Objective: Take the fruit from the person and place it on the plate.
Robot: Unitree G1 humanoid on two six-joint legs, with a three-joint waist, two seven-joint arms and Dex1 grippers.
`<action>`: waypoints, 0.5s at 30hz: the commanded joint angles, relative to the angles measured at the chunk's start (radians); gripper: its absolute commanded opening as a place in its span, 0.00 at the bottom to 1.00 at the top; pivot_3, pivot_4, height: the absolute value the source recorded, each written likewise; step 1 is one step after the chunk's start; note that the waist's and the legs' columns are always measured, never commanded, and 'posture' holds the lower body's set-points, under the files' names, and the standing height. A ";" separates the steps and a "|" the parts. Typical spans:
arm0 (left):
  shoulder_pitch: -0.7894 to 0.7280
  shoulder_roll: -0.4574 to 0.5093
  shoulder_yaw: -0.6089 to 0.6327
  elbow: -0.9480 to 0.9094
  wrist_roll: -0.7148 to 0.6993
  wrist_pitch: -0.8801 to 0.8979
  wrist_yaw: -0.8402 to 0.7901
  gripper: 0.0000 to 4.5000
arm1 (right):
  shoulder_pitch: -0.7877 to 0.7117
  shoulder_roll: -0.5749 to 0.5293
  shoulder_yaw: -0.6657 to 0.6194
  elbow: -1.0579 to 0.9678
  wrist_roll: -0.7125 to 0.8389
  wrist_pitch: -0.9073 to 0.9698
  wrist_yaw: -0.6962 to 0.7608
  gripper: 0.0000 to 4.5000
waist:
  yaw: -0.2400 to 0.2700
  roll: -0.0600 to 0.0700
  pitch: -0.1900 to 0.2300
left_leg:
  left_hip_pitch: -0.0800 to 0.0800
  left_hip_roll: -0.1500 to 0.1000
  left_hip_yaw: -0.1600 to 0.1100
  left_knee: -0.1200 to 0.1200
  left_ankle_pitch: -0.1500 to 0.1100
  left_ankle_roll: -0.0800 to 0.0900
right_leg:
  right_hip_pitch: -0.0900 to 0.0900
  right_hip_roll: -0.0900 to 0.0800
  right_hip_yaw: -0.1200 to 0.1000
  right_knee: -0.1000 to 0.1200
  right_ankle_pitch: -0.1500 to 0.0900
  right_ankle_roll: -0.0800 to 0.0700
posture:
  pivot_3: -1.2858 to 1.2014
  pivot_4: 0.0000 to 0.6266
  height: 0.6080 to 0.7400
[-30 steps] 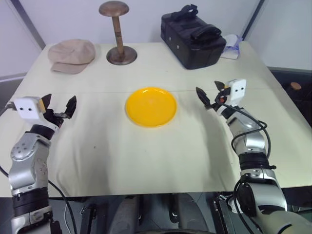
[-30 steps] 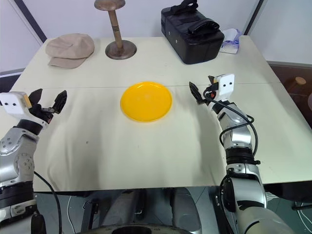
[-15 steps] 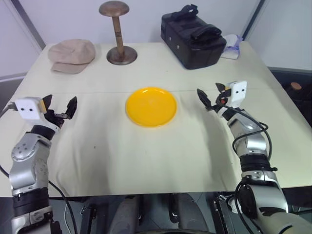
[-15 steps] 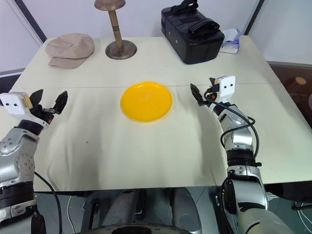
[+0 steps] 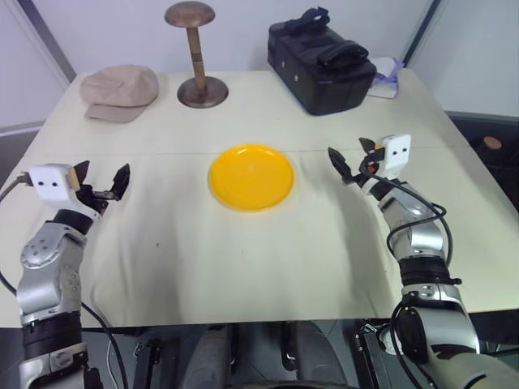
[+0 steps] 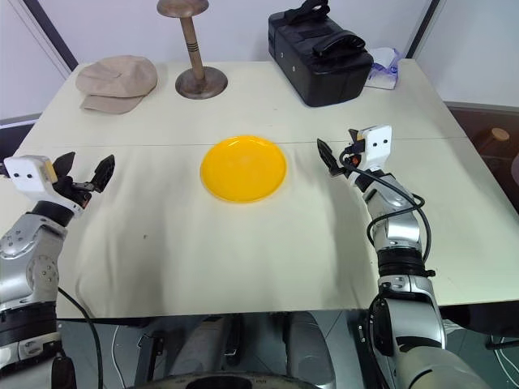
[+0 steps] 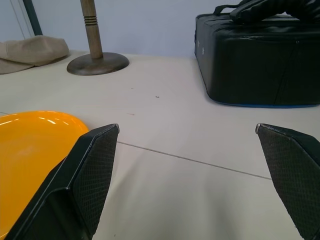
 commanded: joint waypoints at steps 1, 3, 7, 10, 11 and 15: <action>-0.017 0.024 0.013 -0.006 0.004 -0.019 -0.007 1.00 | -0.004 -0.017 -0.029 -0.048 0.008 -0.016 -0.004 1.00 | 0.000 0.000 0.000 | 0.000 0.000 0.000 0.000 0.000 0.000 | 0.000 0.000 0.000 0.000 0.000 0.000 | 0.52 0.24 1.00; -0.019 0.025 0.012 -0.003 0.005 -0.021 -0.009 1.00 | -0.004 -0.016 -0.029 -0.048 0.008 -0.016 -0.005 1.00 | 0.000 0.000 0.000 | 0.000 0.000 0.000 0.000 0.000 0.000 | 0.000 0.000 0.000 0.000 0.000 0.000 | 0.52 0.24 1.00; -0.020 0.024 0.011 -0.003 0.008 -0.020 -0.011 1.00 | -0.002 -0.015 -0.030 -0.052 0.007 -0.015 -0.005 1.00 | 0.000 0.000 0.000 | 0.000 0.000 0.000 0.000 0.000 0.000 | 0.000 0.000 0.000 0.000 0.000 0.000 | 0.52 0.24 1.00; -0.020 0.025 0.010 -0.004 0.009 -0.018 -0.014 1.00 | 0.001 -0.014 -0.030 -0.055 0.006 -0.013 -0.006 1.00 | 0.000 0.000 0.000 | 0.000 0.000 0.000 0.000 0.000 0.000 | 0.000 0.000 0.000 0.000 0.000 0.000 | 0.52 0.24 1.00; -0.019 0.025 0.011 -0.004 0.009 -0.018 -0.015 1.00 | 0.001 -0.014 -0.030 -0.056 0.006 -0.012 -0.006 1.00 | 0.000 0.000 0.000 | 0.000 0.000 0.000 0.000 0.000 0.000 | 0.000 0.000 0.000 0.000 0.000 0.000 | 0.52 0.24 1.00; -0.017 0.026 0.012 -0.005 0.010 -0.016 -0.016 1.00 | 0.004 -0.013 -0.030 -0.060 0.005 -0.010 -0.007 1.00 | 0.000 0.000 0.000 | 0.000 0.000 0.000 0.000 0.000 0.000 | 0.000 0.000 0.000 0.000 0.000 0.000 | 0.52 0.24 1.00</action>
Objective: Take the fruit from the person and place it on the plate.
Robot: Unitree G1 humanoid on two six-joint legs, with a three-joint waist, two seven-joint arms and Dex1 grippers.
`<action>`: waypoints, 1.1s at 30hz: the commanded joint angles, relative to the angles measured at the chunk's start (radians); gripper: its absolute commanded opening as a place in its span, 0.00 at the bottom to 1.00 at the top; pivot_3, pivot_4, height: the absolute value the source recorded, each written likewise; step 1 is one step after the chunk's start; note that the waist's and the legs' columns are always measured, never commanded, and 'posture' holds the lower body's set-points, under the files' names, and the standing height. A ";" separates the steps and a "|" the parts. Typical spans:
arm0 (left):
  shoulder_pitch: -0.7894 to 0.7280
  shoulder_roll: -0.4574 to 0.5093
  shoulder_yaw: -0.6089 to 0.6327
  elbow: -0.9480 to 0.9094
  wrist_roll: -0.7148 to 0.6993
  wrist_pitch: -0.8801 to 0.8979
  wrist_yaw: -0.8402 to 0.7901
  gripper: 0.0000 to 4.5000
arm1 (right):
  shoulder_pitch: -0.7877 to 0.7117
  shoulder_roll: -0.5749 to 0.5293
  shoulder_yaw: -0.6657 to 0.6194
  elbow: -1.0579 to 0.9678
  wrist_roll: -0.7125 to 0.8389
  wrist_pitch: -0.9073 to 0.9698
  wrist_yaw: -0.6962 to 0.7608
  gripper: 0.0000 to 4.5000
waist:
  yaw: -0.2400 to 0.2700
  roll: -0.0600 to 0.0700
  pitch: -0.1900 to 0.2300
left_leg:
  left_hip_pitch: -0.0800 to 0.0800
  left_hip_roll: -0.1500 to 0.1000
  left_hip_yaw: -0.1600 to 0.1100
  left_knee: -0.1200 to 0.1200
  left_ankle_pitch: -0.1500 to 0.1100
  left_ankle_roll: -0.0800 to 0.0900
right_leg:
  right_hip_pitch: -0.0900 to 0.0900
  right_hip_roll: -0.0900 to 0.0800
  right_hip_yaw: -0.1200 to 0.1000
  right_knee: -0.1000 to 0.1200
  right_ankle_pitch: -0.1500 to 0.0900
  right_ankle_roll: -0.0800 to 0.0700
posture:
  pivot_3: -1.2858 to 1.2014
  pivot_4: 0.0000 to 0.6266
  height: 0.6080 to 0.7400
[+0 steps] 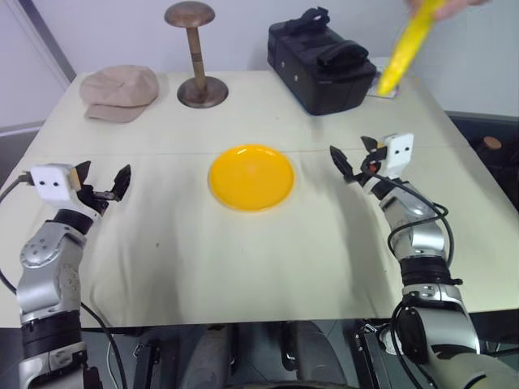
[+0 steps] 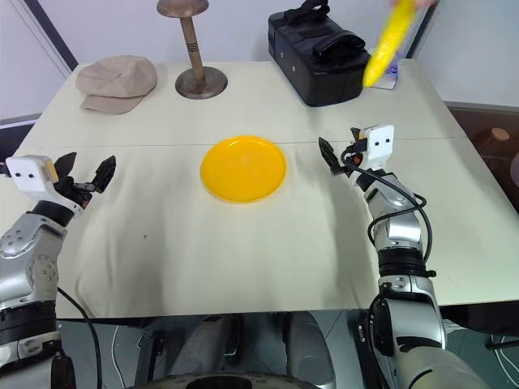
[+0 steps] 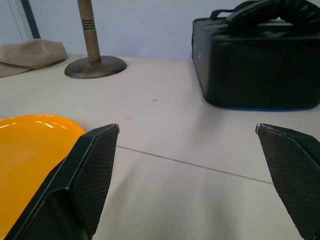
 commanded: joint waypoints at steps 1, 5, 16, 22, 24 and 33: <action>-0.013 0.023 0.013 -0.017 0.001 -0.014 -0.003 1.00 | 0.002 -0.013 -0.022 -0.044 0.006 -0.010 -0.005 1.00 | 0.000 0.000 0.000 | 0.000 0.000 0.000 0.000 0.000 0.000 | 0.000 0.000 0.000 0.000 0.000 0.000 | 0.52 0.24 1.00; -0.013 0.026 0.013 -0.014 0.002 -0.012 -0.006 1.00 | 0.004 -0.012 -0.020 -0.046 0.006 -0.009 -0.006 1.00 | 0.000 0.000 0.000 | 0.000 0.000 0.000 0.000 0.000 0.000 | 0.000 0.000 0.000 0.000 0.000 0.000 | 0.52 0.24 1.00; -0.001 0.070 -0.020 -0.076 -0.106 0.079 -0.155 1.00 | 0.012 -0.015 -0.020 -0.060 0.006 -0.002 -0.010 1.00 | 0.000 0.000 0.000 | 0.000 0.000 0.000 0.000 0.000 0.000 | 0.000 0.000 0.000 0.000 0.000 0.000 | 0.52 0.24 1.00; -0.004 0.273 -0.004 -0.259 -0.410 0.377 -0.421 1.00 | 0.023 -0.029 -0.023 -0.071 0.007 0.010 -0.002 1.00 | -0.002 0.001 0.001 | 0.000 0.000 0.000 0.000 0.000 0.000 | 0.000 0.000 0.000 0.000 -0.002 -0.004 | 0.52 0.24 1.00; -0.072 0.322 -0.007 -0.250 -0.451 0.415 -0.454 1.00 | 0.034 -0.064 -0.030 -0.090 0.012 0.028 0.020 1.00 | 0.002 0.002 0.001 | 0.000 0.000 0.000 0.000 0.000 0.000 | 0.000 0.000 0.000 0.000 -0.002 -0.004 | 0.52 0.24 1.00; -0.283 0.352 -0.090 -0.168 -0.441 0.442 -0.538 1.00 | 0.039 -0.226 -0.089 -0.400 0.333 0.481 0.199 1.00 | -0.008 0.002 0.001 | 0.000 0.001 0.000 0.001 0.000 0.000 | 0.000 0.002 0.000 -0.001 -0.002 -0.003 | 0.52 0.24 1.00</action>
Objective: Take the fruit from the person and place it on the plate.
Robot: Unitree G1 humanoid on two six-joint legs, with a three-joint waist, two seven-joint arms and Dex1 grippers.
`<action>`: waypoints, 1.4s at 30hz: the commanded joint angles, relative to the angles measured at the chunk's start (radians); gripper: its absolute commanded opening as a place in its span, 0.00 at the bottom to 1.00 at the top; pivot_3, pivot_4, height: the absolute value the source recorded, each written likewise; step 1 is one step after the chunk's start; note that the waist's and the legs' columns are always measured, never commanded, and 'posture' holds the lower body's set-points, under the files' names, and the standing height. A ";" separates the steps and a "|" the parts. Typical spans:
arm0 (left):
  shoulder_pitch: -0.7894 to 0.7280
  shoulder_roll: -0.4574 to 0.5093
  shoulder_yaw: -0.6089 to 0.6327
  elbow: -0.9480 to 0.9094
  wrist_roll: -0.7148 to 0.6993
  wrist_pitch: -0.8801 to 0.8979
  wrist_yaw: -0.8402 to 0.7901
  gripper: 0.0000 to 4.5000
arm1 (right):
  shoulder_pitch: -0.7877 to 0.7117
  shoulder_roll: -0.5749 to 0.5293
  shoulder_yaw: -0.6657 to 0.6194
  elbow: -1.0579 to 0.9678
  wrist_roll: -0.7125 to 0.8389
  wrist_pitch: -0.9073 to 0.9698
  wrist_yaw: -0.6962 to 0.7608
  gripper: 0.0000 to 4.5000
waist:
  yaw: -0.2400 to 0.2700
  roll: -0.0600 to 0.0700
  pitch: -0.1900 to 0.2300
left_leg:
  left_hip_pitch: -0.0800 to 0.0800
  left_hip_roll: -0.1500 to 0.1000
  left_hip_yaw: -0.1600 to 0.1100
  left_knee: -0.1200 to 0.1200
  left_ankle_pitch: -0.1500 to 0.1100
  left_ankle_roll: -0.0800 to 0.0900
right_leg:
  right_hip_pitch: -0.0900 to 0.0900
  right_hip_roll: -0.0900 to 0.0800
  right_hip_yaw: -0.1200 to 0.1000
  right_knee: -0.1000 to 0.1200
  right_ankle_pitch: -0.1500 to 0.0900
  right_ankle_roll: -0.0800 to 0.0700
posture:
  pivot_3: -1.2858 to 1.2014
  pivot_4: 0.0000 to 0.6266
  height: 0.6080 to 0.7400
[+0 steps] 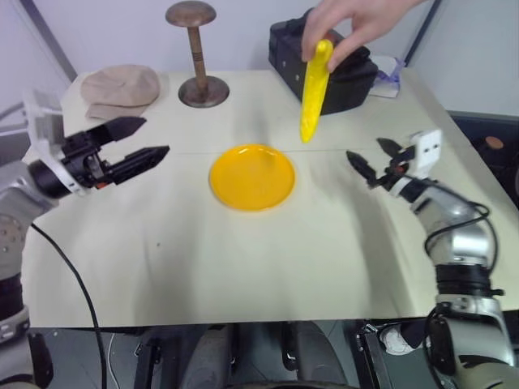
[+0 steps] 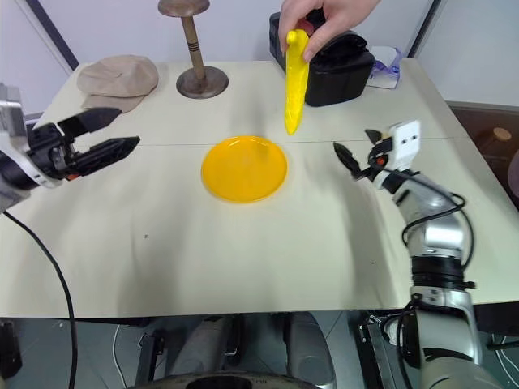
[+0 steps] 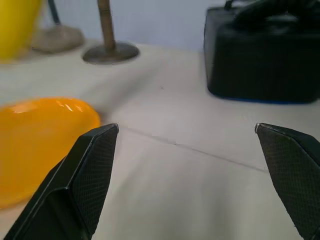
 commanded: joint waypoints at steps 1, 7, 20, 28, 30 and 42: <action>-0.042 -0.002 -0.032 0.022 0.018 -0.007 -0.028 1.00 | -0.051 -0.002 -0.012 -0.120 0.121 0.137 0.021 1.00 | -0.004 0.000 0.000 | 0.000 0.000 0.000 0.000 0.000 0.000 | 0.000 0.000 0.000 0.001 0.000 0.000 | 0.52 0.24 1.00; -0.046 -0.031 -0.071 0.055 0.066 -0.037 -0.046 1.00 | -0.166 0.075 0.003 -0.147 0.181 0.228 -0.035 1.00 | 0.001 0.000 0.000 | 0.000 0.002 0.000 0.000 0.000 0.000 | 0.000 0.004 0.000 0.002 0.000 0.000 | 0.52 0.24 1.00; 0.026 -0.047 -0.037 0.001 0.078 -0.040 -0.024 1.00 | -0.327 0.160 0.063 0.037 0.126 0.200 -0.013 0.94 | 0.005 0.000 0.000 | -0.001 0.000 0.000 0.000 0.000 0.000 | -0.001 0.000 0.001 0.000 0.001 0.002 | 0.52 0.24 1.00; 0.048 -0.050 -0.022 -0.024 0.072 -0.038 -0.001 1.00 | -0.341 0.170 0.055 0.068 0.117 0.185 0.004 0.16 | 0.004 0.000 0.000 | -0.001 0.000 0.000 -0.001 0.000 0.000 | -0.001 0.000 0.001 -0.001 0.002 0.002 | 0.52 0.24 1.00; 0.049 -0.051 -0.022 -0.028 0.072 -0.038 0.003 1.00 | -0.343 0.171 0.057 0.065 0.116 0.185 0.003 0.15 | 0.003 0.000 0.000 | -0.001 0.000 0.000 -0.001 0.000 0.000 | -0.001 0.000 0.001 -0.001 0.002 0.002 | 0.52 0.24 1.00; 0.133 -0.029 -0.056 -0.008 0.175 -0.079 -0.014 1.00 | -0.319 0.250 0.336 0.163 -0.135 0.076 0.058 0.15 | -0.004 0.000 0.000 | -0.001 0.000 0.001 -0.001 0.000 0.000 | -0.002 0.000 0.001 0.001 0.002 0.002 | 0.52 0.24 1.00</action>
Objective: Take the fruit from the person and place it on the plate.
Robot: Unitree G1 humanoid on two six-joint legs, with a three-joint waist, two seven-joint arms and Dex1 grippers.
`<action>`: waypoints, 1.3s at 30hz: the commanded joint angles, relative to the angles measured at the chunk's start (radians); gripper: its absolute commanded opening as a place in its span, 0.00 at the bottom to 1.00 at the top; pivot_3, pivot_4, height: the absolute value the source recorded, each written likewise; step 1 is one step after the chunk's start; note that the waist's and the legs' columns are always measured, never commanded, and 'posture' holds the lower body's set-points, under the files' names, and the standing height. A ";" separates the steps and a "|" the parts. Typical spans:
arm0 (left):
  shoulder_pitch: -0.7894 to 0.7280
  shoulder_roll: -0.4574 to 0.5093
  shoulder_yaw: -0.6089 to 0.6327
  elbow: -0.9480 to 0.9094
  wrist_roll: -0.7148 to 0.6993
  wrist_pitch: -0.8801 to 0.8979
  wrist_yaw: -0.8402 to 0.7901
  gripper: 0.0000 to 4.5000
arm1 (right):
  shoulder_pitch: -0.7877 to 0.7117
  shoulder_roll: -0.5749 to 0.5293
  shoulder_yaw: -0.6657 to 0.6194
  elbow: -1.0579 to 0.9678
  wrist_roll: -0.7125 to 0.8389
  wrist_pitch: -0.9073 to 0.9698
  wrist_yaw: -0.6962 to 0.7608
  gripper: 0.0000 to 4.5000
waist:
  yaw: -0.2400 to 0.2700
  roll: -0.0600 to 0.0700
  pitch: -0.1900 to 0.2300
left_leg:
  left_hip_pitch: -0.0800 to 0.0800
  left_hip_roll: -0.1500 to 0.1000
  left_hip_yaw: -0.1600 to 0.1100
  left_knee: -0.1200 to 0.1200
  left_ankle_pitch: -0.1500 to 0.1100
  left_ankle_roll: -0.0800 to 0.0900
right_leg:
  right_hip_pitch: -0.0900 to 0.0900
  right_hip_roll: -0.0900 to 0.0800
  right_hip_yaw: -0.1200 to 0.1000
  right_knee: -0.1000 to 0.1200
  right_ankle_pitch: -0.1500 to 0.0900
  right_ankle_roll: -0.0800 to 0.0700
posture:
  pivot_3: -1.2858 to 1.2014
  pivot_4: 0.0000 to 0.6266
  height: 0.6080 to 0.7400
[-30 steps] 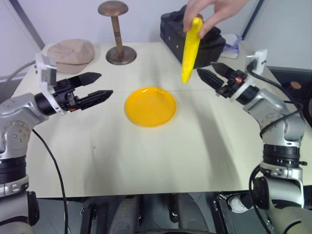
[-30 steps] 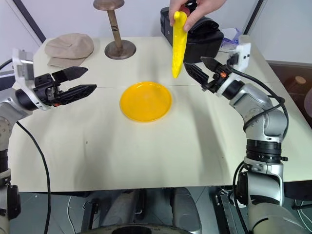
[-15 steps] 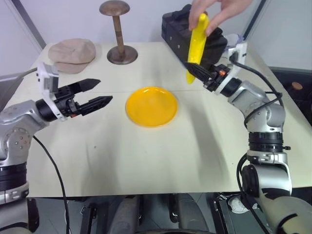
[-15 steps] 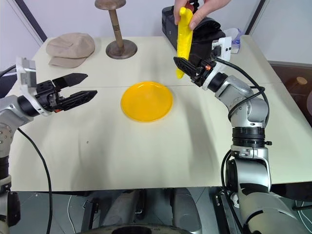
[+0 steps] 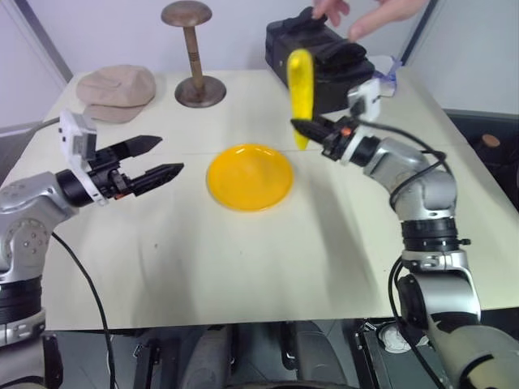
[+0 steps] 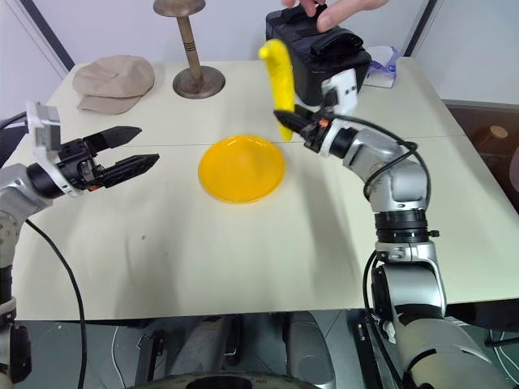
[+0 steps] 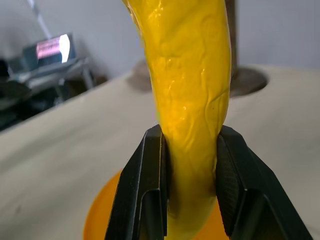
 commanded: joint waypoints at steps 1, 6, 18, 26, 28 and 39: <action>0.032 0.010 -0.008 -0.013 0.046 -0.039 -0.009 1.00 | -0.021 0.053 0.104 0.086 -0.116 -0.091 0.013 0.15 | 0.000 0.000 0.000 | 0.000 0.000 0.000 0.000 0.000 0.000 | 0.000 0.000 0.000 0.000 0.000 0.000 | 0.52 0.24 1.00; 0.067 -0.012 -0.015 -0.024 0.071 -0.060 0.006 1.00 | -0.065 0.094 0.203 0.230 -0.236 -0.184 0.066 0.15 | 0.008 0.000 0.000 | -0.001 -0.001 0.000 0.000 0.000 0.000 | -0.001 -0.001 0.000 0.001 0.000 -0.001 | 0.52 0.24 1.00; 0.123 -0.052 0.000 -0.080 0.067 -0.046 0.061 1.00 | -0.145 0.138 0.185 0.427 -0.323 -0.319 0.105 0.82 | 0.004 0.000 0.000 | -0.001 -0.001 0.000 0.000 0.000 -0.001 | -0.002 -0.002 0.000 0.001 0.000 0.000 | 0.52 0.24 1.00; 0.101 -0.061 0.005 -0.049 0.083 -0.070 0.094 1.00 | -0.164 0.118 0.144 0.406 -0.324 -0.339 0.105 0.99 | 0.004 0.000 0.000 | -0.001 -0.001 0.000 0.000 0.000 -0.001 | -0.002 -0.002 0.000 0.002 0.000 0.000 | 0.52 0.24 1.00; 0.082 -0.073 0.013 -0.017 0.111 -0.110 0.121 1.00 | -0.169 0.100 0.117 0.383 -0.315 -0.329 0.094 0.99 | 0.004 0.000 0.000 | -0.001 -0.001 0.000 0.000 0.000 -0.001 | -0.002 -0.002 0.000 0.002 0.000 0.000 | 0.52 0.24 1.00; 0.101 -0.132 0.118 0.118 0.266 -0.289 0.354 1.00 | -0.006 -0.085 -0.125 0.117 -0.256 -0.219 -0.072 0.99 | 0.010 0.000 0.000 | -0.001 -0.002 0.000 -0.001 0.000 -0.001 | -0.002 -0.003 0.000 0.002 0.000 0.000 | 0.52 0.24 1.00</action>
